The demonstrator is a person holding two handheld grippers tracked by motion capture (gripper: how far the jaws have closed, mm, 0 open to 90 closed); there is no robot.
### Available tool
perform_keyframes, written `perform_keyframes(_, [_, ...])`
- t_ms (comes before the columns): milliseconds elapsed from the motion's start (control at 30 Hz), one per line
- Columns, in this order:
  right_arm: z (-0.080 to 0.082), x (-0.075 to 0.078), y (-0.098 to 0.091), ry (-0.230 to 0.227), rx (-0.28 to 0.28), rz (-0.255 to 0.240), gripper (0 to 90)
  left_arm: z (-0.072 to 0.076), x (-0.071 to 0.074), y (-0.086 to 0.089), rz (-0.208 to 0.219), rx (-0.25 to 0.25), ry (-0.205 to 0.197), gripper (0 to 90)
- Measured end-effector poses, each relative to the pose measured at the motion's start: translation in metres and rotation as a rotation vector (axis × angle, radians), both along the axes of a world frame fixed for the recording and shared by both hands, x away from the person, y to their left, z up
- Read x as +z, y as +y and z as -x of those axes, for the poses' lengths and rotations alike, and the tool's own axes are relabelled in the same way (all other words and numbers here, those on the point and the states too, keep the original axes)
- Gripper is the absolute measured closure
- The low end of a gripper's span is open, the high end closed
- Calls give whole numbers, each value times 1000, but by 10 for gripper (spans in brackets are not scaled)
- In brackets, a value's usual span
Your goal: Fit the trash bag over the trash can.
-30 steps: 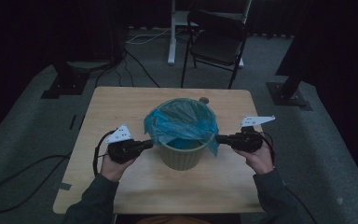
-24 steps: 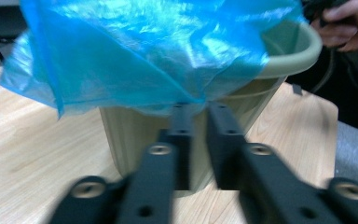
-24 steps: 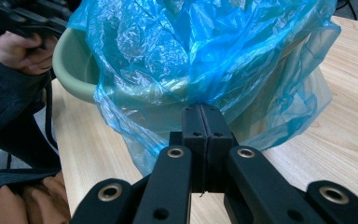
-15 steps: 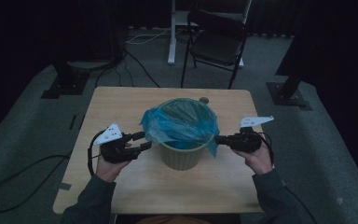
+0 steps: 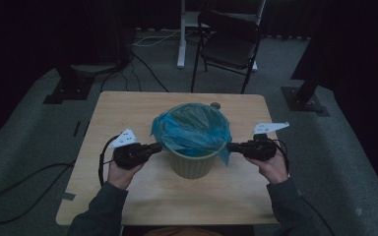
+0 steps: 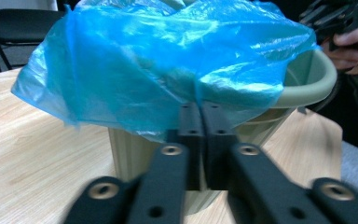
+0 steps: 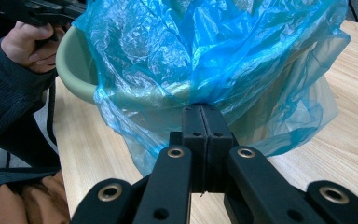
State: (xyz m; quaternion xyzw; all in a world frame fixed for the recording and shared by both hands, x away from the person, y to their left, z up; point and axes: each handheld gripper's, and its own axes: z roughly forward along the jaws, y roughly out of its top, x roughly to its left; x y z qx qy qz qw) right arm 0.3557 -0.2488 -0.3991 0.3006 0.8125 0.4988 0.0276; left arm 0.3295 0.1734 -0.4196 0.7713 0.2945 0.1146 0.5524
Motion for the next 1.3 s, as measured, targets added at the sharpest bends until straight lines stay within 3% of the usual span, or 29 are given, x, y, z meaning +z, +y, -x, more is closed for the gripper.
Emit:
perform_keyframes(233, [1,0,0,-1,3,2,900,3,-3,-2,-38,-13,-9,900])
perform_keyframes(300, [2,-1,0,0,9,3,900,6,-11,-5,-73,-30,10,900])
perform_keyframes(367, [4,-2,1,3,13,6,900,7,-13,-6,-81,-33,16,900])
perform_keyframes(400, [5,-3,2,6,21,10,900,9,-22,-9,-100,-47,38,900])
perform_keyframes(500, [8,-6,5,11,38,21,900,10,-26,-11,-108,-58,50,900])
perform_keyframes(700, [13,-11,12,26,76,33,900,12,-41,-19,-178,-89,88,900])
perform_keyframes(833, [15,-14,14,29,90,39,900,10,-46,-20,-189,-87,109,900])
perform_keyframes(1100, [8,-26,9,69,46,84,900,9,-57,-29,-251,-107,155,900])
perform_keyframes(1300, [4,-31,7,95,1,150,900,6,-60,-27,-253,-93,175,900])
